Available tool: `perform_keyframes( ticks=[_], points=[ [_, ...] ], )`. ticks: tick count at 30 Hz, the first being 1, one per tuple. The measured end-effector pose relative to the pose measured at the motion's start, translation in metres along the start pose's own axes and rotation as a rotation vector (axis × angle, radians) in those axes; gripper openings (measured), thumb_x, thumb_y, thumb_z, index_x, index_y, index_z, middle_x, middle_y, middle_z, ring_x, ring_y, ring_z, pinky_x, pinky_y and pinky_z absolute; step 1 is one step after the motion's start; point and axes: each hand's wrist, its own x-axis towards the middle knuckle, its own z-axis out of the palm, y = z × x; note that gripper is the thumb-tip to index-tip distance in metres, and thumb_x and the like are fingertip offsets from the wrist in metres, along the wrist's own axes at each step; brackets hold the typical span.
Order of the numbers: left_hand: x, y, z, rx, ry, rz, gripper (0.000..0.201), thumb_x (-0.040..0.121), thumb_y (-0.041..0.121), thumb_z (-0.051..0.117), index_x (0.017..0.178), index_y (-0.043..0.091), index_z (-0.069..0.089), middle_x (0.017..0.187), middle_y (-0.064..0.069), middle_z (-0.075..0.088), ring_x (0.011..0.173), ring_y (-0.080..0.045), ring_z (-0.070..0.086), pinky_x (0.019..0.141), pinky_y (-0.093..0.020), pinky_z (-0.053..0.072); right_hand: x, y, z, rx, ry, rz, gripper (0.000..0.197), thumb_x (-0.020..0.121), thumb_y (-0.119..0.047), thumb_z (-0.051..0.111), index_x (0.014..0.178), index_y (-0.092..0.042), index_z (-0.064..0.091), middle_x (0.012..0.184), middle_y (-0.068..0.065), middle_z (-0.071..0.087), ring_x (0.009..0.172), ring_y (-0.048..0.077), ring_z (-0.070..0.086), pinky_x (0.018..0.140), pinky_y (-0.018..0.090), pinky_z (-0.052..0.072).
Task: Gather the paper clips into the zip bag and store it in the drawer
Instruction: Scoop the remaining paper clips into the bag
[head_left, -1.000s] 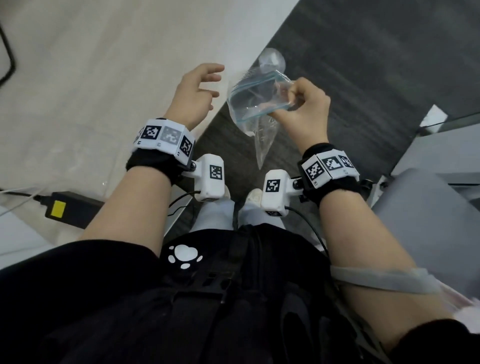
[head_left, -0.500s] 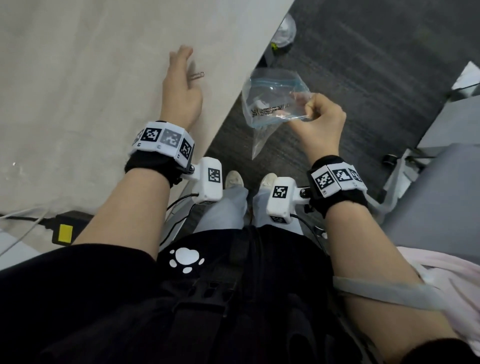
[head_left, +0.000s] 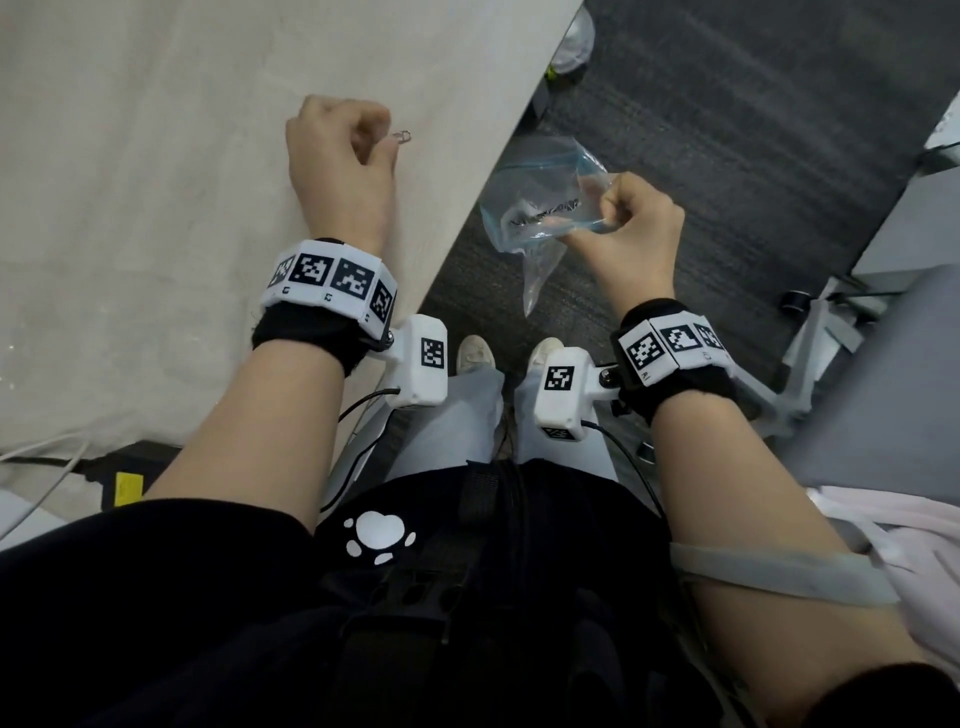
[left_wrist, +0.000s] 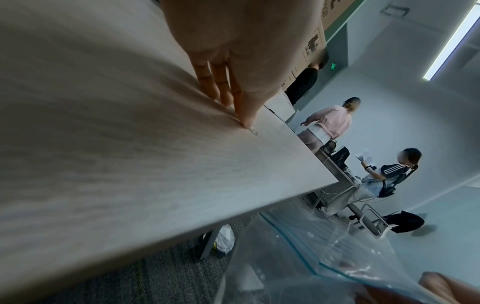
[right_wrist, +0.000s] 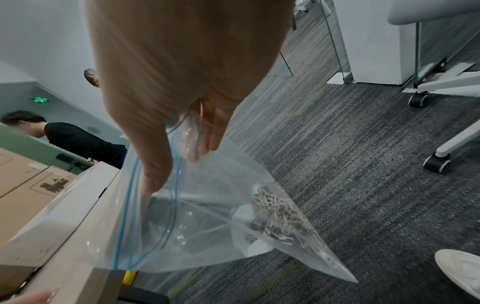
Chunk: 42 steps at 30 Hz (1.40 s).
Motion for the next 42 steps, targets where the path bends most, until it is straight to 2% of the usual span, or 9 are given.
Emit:
perform_keyframes(
  ticks=[3,9,13,19,26,31,34,38,42],
  points=[
    [0.001,0.001,0.0,-0.065,0.008,0.008,0.016,0.076,0.019,0.064,0.09,0.019,0.072,0.101,-0.002,0.064,0.078,-0.008,0.06,0.081,-0.023,0.051,0.001,-0.001,0.01,0.032,-0.033,-0.008,0.057,0.063,-0.018,0.083,0.056,-0.026,0.027,0.087,0.013,0.07,0.101,0.005,0.063,0.066,0.009,0.043],
    [0.003,0.002,0.002,-0.084,-0.049,0.041,0.015,0.077,0.018,0.064,0.089,0.019,0.073,0.092,0.005,0.063,0.065,0.004,0.05,0.07,-0.007,0.043,0.006,0.002,0.021,0.009,-0.04,-0.059,0.054,0.062,-0.015,0.079,0.057,-0.028,0.027,0.085,0.02,0.068,0.097,0.012,0.065,0.067,0.028,0.049],
    [-0.001,0.014,0.01,-0.097,-0.142,0.098,0.012,0.078,0.017,0.066,0.087,0.018,0.073,0.091,0.002,0.066,0.066,0.004,0.052,0.07,-0.008,0.045,0.008,0.002,0.023,0.032,-0.045,-0.067,0.056,0.061,-0.007,0.079,0.057,-0.028,0.027,0.082,0.016,0.068,0.1,0.006,0.064,0.063,0.008,0.04],
    [-0.01,0.033,0.026,-0.103,-0.231,0.188,0.011,0.076,0.016,0.065,0.084,0.019,0.073,0.083,0.004,0.064,0.066,0.003,0.052,0.066,-0.01,0.044,0.007,0.003,0.023,0.035,-0.065,-0.081,0.058,0.061,-0.008,0.081,0.057,-0.029,0.027,0.072,0.002,0.059,0.1,0.004,0.064,0.063,0.007,0.038],
    [-0.02,0.044,0.025,-0.221,-0.428,0.212,0.022,0.078,-0.001,0.061,0.092,0.012,0.072,0.083,0.0,0.069,0.072,0.003,0.061,0.067,-0.005,0.044,0.007,0.002,0.023,0.025,-0.048,-0.113,0.057,0.06,-0.012,0.081,0.057,-0.03,0.027,0.078,0.015,0.067,0.097,0.004,0.065,0.064,0.019,0.047],
    [-0.024,0.043,0.017,-0.256,-0.322,0.19,0.029,0.077,-0.005,0.053,0.091,0.013,0.071,0.09,0.001,0.069,0.074,-0.002,0.062,0.064,-0.008,0.045,0.008,0.002,0.021,-0.008,-0.041,-0.111,0.054,0.059,-0.011,0.077,0.056,-0.03,0.027,0.078,0.024,0.065,0.087,0.029,0.066,0.066,0.041,0.051],
    [-0.024,0.041,0.011,-0.179,-0.297,0.211,0.032,0.078,-0.001,0.049,0.094,0.016,0.071,0.097,0.003,0.069,0.081,-0.008,0.061,0.068,-0.013,0.049,0.006,0.0,0.016,-0.004,-0.045,-0.098,0.054,0.059,-0.01,0.077,0.056,-0.03,0.027,0.079,0.024,0.065,0.088,0.021,0.066,0.067,0.041,0.052],
    [-0.029,0.047,0.001,-0.091,-0.522,0.265,0.043,0.074,-0.009,0.049,0.103,0.017,0.069,0.108,-0.002,0.059,0.086,-0.015,0.055,0.063,-0.009,0.042,0.003,-0.006,0.002,0.024,-0.055,-0.056,0.054,0.06,-0.011,0.08,0.055,-0.028,0.029,0.075,0.017,0.067,0.088,0.005,0.066,0.063,0.03,0.051],
    [-0.041,0.064,-0.004,0.141,-0.845,0.248,0.059,0.068,0.002,0.075,0.121,0.02,0.059,0.118,-0.003,0.043,0.095,-0.012,0.042,0.082,-0.018,0.038,0.002,-0.017,-0.021,0.03,-0.066,-0.044,0.053,0.06,-0.016,0.08,0.055,-0.027,0.029,0.06,-0.004,0.059,0.084,-0.002,0.065,0.062,0.022,0.048]
  ],
)
